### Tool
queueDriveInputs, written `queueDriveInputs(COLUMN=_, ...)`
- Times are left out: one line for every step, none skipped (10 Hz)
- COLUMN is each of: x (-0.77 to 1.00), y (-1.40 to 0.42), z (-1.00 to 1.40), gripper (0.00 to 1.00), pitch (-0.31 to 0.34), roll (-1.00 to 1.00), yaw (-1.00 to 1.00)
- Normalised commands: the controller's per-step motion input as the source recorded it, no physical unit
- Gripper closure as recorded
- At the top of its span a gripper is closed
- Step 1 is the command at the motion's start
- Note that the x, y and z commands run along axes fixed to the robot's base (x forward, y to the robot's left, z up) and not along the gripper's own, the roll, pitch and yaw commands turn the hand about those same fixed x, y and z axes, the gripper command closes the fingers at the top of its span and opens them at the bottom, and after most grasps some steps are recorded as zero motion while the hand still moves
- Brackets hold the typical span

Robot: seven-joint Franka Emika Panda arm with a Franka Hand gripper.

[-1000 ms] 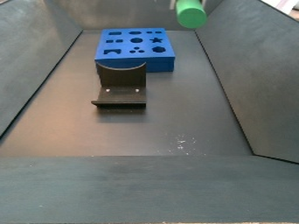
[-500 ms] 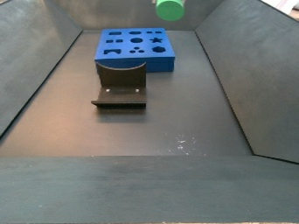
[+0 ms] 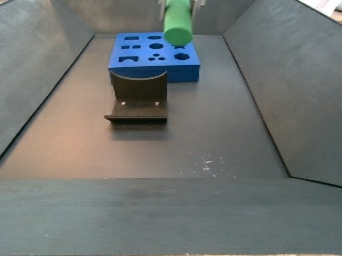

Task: Pick up the oval object. Move up. Place the oval object on the fixture. Regrasp the oval object. Move to above the board. Insert the oval object.
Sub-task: Place the oval object on the fixture.

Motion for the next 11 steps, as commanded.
queueDriveInputs(x=1.00, y=0.07, z=-0.14, gripper=1.00, pitch=0.148, roll=-1.00, yaw=-0.01)
queueDriveInputs(x=1.00, y=0.07, z=-0.11, gripper=1.00, pitch=0.154, roll=-1.00, yaw=-0.03)
queueDriveInputs(x=1.00, y=0.07, z=-0.09, gripper=1.00, pitch=0.155, roll=-1.00, yaw=-0.05)
queueDriveInputs(x=0.97, y=0.06, z=-0.07, gripper=1.00, pitch=0.153, roll=-1.00, yaw=-0.06)
queueDriveInputs(x=0.89, y=0.06, z=-0.05, gripper=1.00, pitch=0.155, roll=-1.00, yaw=-0.08)
queueDriveInputs(x=0.81, y=0.05, z=-0.04, gripper=1.00, pitch=0.154, roll=-1.00, yaw=-0.10)
queueDriveInputs(x=0.71, y=0.05, z=-0.03, gripper=1.00, pitch=0.153, roll=-1.00, yaw=-0.13)
queueDriveInputs(x=0.64, y=0.05, z=-0.03, gripper=1.00, pitch=0.131, roll=-0.88, yaw=-0.14)
queueDriveInputs(x=0.56, y=0.05, z=-0.03, gripper=1.00, pitch=0.103, roll=-0.73, yaw=-0.14)
queueDriveInputs(x=0.49, y=0.05, z=-0.02, gripper=1.00, pitch=0.079, roll=-0.57, yaw=-0.14)
queueDriveInputs(x=0.40, y=0.05, z=-0.02, gripper=1.00, pitch=0.058, roll=-0.36, yaw=-0.13)
